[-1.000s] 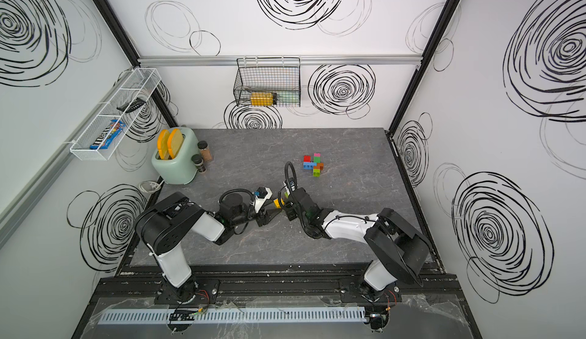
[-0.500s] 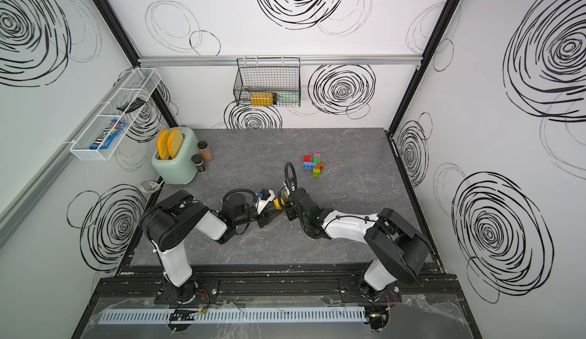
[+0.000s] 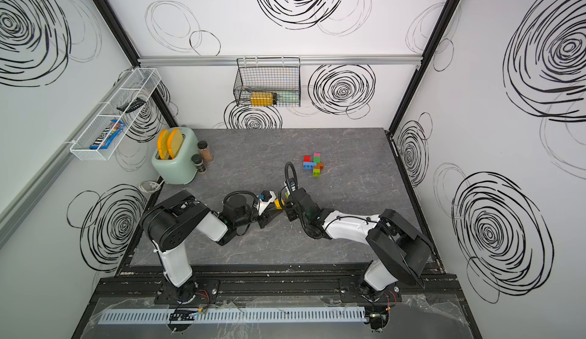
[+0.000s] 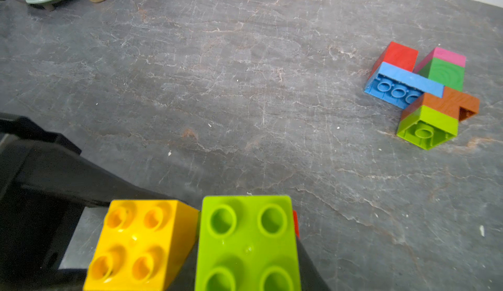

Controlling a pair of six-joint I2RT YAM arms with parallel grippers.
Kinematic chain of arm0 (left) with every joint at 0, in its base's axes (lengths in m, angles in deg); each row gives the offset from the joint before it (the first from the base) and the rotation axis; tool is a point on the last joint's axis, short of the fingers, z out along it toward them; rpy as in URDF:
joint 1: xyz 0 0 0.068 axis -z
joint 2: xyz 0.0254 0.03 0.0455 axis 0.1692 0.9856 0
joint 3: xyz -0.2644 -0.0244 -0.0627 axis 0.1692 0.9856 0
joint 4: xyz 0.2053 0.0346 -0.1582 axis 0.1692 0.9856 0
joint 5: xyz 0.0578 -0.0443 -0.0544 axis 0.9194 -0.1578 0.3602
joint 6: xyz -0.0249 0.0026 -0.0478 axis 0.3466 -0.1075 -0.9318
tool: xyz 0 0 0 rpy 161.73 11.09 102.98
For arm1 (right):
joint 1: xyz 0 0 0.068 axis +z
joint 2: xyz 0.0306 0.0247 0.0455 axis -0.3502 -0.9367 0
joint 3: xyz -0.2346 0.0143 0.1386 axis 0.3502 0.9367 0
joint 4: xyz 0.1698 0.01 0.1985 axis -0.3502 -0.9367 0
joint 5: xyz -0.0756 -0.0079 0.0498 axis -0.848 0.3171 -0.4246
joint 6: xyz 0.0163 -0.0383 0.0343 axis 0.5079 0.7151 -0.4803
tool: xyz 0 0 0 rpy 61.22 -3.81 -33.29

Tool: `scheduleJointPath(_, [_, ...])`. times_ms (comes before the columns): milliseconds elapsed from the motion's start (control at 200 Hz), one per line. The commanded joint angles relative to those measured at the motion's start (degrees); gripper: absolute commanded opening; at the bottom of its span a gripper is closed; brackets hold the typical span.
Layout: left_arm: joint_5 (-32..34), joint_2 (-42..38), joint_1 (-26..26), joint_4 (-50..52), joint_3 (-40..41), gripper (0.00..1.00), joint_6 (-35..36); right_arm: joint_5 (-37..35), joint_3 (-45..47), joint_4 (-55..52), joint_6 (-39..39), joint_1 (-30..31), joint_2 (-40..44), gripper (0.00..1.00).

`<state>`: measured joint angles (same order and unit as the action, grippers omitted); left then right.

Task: Assemble the number 4 with lego
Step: Pick up the lego brick from the center of the board.

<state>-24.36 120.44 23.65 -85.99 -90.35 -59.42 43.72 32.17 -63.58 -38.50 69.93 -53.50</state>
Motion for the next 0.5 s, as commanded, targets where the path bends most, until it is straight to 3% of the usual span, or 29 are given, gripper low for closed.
scheduleJointPath(0, [3.6,-1.6,-1.9,-6.1,1.2,0.00,-3.4,6.3,2.0,-13.7,1.9,-0.1,3.6,0.64])
scheduleJointPath(55, [2.9,-2.1,-2.8,-7.0,1.1,0.00,-5.4,8.3,0.8,-15.5,2.8,-0.8,6.3,0.87])
scheduleJointPath(75, [2.8,-2.3,-3.1,-7.2,1.1,0.00,-6.1,9.1,0.4,-16.2,3.3,-1.1,7.4,1.00])
scheduleJointPath(250, [2.3,-6.9,-4.5,-1.8,-0.1,0.00,-11.8,11.4,0.1,-18.8,3.5,-4.1,18.6,0.97])
scheduleJointPath(370, [4.0,-10.9,-5.9,14.0,-5.2,0.00,-16.0,12.8,1.7,-17.1,2.4,-8.3,26.5,0.98])
scheduleJointPath(495, [4.4,-11.5,-7.9,34.8,-15.0,0.00,-17.9,15.5,1.4,-17.1,-2.4,-17.7,29.8,0.97])
